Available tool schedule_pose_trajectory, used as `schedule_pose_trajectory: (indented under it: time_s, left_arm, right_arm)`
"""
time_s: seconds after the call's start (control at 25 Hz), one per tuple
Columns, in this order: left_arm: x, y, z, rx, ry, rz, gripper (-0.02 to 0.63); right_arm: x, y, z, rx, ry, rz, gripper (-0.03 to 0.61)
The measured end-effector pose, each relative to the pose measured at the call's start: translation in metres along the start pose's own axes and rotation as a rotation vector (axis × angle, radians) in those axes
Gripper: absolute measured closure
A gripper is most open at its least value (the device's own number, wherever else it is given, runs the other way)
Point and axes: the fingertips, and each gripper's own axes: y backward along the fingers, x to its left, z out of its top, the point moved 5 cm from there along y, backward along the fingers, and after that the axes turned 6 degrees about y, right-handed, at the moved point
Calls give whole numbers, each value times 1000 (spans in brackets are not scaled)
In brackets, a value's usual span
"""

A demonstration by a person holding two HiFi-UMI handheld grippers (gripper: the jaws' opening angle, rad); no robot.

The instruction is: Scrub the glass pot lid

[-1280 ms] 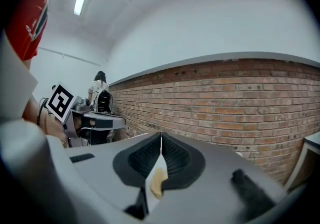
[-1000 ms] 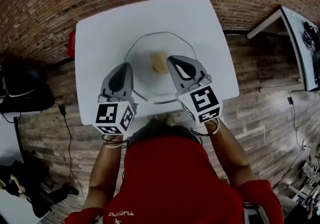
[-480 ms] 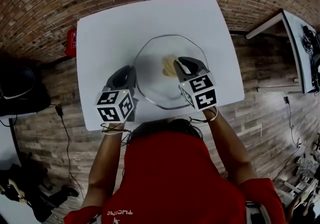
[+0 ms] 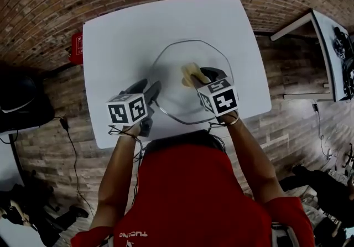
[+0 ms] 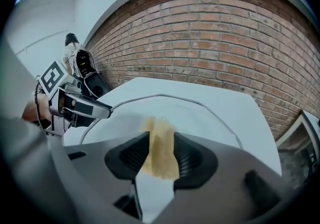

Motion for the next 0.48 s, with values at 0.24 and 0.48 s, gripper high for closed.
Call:
schedule_pose_trajectory:
  time_s: [0.24, 0.48]
  left_arm:
    - [2, -6, -5, 30, 50, -7, 441]
    - [2, -8, -7, 29, 72, -12, 499]
  right_arm:
    - [5, -10, -3, 34, 14, 29, 431]
    - [3, -13, -7, 53, 25, 36, 501]
